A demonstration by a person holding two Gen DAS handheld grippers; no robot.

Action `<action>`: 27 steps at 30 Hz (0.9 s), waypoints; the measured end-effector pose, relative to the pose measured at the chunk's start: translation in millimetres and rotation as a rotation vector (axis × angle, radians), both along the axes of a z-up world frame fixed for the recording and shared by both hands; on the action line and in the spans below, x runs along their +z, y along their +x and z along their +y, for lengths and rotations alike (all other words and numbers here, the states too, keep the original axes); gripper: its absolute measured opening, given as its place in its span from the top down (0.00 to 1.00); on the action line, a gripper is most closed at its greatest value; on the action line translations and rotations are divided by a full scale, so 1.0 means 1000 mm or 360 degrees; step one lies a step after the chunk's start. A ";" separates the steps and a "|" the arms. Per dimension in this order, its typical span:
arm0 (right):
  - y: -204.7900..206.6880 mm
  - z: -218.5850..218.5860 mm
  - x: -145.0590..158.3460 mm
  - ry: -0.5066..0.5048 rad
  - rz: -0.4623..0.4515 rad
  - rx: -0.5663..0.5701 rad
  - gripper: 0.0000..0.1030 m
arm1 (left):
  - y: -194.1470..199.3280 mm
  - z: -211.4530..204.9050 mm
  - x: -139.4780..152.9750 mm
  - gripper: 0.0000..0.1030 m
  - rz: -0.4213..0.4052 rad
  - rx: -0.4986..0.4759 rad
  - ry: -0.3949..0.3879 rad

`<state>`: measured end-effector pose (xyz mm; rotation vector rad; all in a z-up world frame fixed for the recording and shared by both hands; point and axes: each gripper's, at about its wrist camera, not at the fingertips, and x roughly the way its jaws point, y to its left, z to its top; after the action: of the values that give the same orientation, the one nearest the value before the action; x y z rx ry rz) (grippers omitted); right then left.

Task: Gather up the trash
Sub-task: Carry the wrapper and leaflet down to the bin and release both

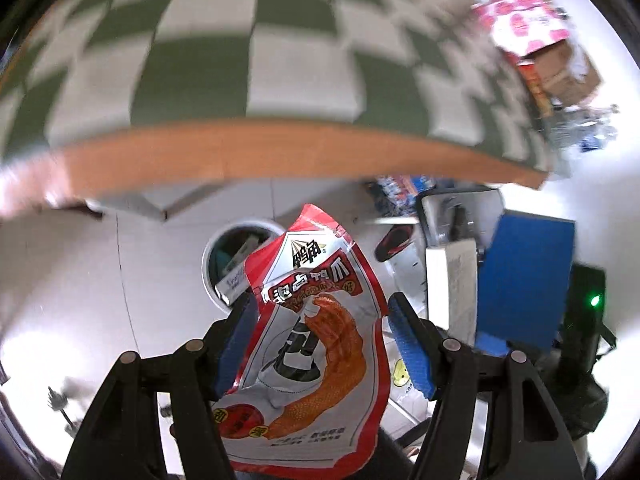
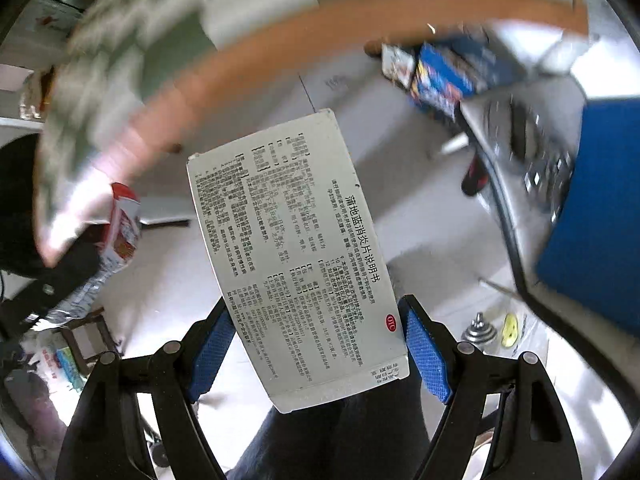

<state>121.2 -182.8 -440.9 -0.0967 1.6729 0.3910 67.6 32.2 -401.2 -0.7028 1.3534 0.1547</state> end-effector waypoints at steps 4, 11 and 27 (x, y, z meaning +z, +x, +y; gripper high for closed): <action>-0.012 -0.006 -0.097 -0.0052 0.0103 -0.0020 0.20 | 0.005 0.000 -0.084 0.37 0.0093 0.0054 -0.0007; -0.012 0.005 -0.251 -0.0020 0.0271 -0.0051 0.20 | 0.008 0.009 -0.237 0.37 0.0279 0.0139 -0.0066; -0.023 0.030 -0.312 -0.0032 0.0148 0.0068 0.00 | -0.042 0.022 -0.253 0.00 0.0428 0.0226 0.0306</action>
<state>98.2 -152.7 -753.0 -0.1312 1.7693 0.4160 25.4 54.6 -653.7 -0.6306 1.5202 0.5014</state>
